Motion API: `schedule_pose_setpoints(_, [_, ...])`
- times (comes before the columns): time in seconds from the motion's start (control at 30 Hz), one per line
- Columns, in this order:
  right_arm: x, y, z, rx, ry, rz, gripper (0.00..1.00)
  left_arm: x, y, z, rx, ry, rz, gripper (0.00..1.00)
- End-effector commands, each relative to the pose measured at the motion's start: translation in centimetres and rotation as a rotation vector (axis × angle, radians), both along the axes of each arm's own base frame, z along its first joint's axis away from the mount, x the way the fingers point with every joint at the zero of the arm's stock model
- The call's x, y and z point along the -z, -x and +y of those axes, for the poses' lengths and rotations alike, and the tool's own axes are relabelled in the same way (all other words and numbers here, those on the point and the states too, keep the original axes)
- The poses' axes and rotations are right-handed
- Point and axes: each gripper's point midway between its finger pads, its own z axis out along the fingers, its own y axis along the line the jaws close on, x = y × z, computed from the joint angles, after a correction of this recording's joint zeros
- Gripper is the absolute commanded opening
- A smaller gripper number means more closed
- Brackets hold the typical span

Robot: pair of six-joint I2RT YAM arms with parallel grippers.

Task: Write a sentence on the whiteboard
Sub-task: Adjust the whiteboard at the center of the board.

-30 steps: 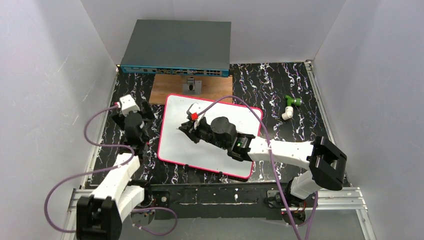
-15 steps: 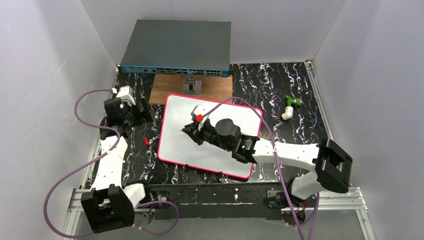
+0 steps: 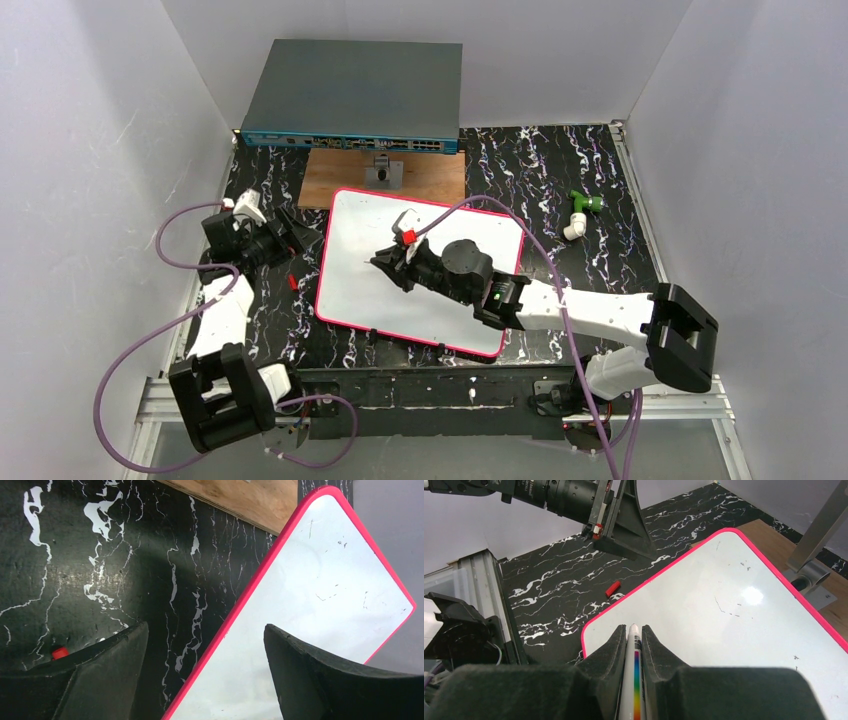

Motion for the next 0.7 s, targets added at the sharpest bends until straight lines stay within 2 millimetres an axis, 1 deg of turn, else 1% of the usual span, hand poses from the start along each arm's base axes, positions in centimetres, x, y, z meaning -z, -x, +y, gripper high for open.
schedule_pose_setpoints(0.0, [-1.9,0.2,-0.5,0.007,-0.060,-0.020,0.01,-0.5,-0.2,-0.5,-0.022,0.071,-0.023,0.84])
schedule_pose_setpoints(0.17, [-1.8,0.3,-0.7,0.006,-0.063,-0.016,0.01,0.3,-0.2,-0.7,-0.070,0.130,-0.022,0.82])
schedule_pose_setpoints(0.23, [-1.7,0.3,-0.8,0.004,-0.060,-0.015,0.01,0.5,-0.5,-0.7,-0.100,0.173,-0.032,0.79])
schedule_pose_setpoints(0.27, [-1.8,0.4,-0.8,0.003,-0.057,-0.014,0.01,0.5,-0.6,-0.9,-0.102,0.195,-0.037,0.75])
schedule_pose_setpoints(0.3, [-1.9,0.5,-0.9,0.000,-0.056,-0.015,0.01,0.4,-0.4,-1.3,-0.098,0.217,-0.044,0.72])
schedule_pose_setpoints(0.37, [-1.7,0.5,-0.9,-0.003,-0.054,-0.013,0.01,0.1,-0.1,-2.2,-0.063,0.256,-0.069,0.71])
schedule_pose_setpoints(0.53, [-1.7,0.6,-1.0,-0.005,-0.056,-0.016,0.01,1.2,0.0,-4.2,-0.004,0.264,-0.053,0.69])
schedule_pose_setpoints(0.67, [-1.8,0.6,-1.1,-0.005,-0.055,-0.018,0.01,1.8,-0.1,-5.3,0.015,0.263,-0.045,0.68])
